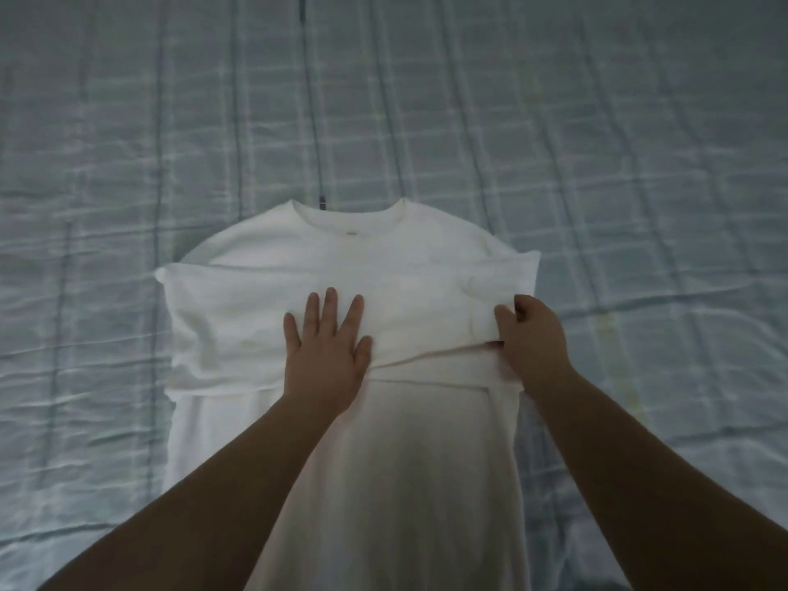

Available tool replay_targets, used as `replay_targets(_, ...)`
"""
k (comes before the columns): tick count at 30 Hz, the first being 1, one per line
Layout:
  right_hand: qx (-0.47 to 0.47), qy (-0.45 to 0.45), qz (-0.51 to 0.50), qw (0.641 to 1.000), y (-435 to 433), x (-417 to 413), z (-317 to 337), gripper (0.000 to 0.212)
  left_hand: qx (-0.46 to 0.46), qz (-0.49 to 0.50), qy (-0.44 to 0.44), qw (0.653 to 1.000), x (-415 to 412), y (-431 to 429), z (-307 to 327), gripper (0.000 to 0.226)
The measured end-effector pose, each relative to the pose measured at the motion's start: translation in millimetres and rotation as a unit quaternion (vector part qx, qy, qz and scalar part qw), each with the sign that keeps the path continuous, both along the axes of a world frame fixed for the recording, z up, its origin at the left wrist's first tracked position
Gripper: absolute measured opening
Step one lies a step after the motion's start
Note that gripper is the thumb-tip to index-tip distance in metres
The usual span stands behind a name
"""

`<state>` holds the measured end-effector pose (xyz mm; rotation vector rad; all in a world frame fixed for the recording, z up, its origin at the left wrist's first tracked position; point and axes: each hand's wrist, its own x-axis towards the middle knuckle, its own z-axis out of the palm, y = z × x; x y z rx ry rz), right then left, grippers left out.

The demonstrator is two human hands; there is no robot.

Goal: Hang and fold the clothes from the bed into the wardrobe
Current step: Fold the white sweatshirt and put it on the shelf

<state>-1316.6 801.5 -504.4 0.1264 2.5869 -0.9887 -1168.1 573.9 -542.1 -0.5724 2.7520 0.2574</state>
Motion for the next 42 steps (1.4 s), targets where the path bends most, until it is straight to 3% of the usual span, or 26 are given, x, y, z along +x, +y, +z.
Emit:
replay_targets(4, 0.051, 0.047, 0.016, 0.997, 9, -7, -10, 0.017, -0.01, -0.006, -0.005, 1.0, -11, 5, -4, 0.063)
replay_targets(10, 0.078, 0.034, 0.016, 0.996, 10, 2, -15, 0.015, -0.003, -0.017, -0.016, 1.0, -11, 1, -4, 0.064)
replay_targets(16, 0.101, 0.088, 0.024, 0.991, 8, 28, 0, 0.04, 0.02, -0.031, -0.001, 0.999, 9, 0, 5, 0.064)
replay_targets(19, 0.079, 0.154, 0.059, 0.983, 6, 63, 9, 0.044, 0.031, -0.033, 0.012, 0.999, 32, 2, 11, 0.064)
replay_targets(23, 0.077, 0.161, 0.072, 0.981, 19, 127, 5, 0.053, 0.05, -0.016, 0.06, 0.997, 83, -4, 20, 0.062)
replay_targets(26, 0.069, 0.117, 0.031, 0.99, 39, 185, 1, 0.063, 0.079, 0.026, 0.08, 0.993, 145, -15, 29, 0.064)
replay_targets(30, 0.091, -0.003, -0.023, 0.996, 69, 256, 2, 0.071, 0.052, 0.049, 0.027, 0.997, 243, -30, 39, 0.065)
replay_targets(32, 0.093, -0.032, -0.046, 0.994, 80, 284, 5, 0.069, 0.081, 0.111, 0.022, 0.99, 291, -29, 43, 0.066)
replay_targets(35, 0.1, -0.074, -0.067, 0.99, 89, 310, 14, 0.056, 0.187, 0.259, 0.027, 0.947, 341, -18, 48, 0.07)
replay_targets(40, 0.148, -0.149, -0.05, 0.976, 103, 319, 20, 0.046, 0.263, 0.385, -0.007, 0.885, 372, -6, 47, 0.055)
replay_targets(42, 0.148, -0.183, -0.061, 0.97, 110, 315, 21, 0.045, 0.27, 0.399, -0.043, 0.875, 377, -4, 47, 0.046)
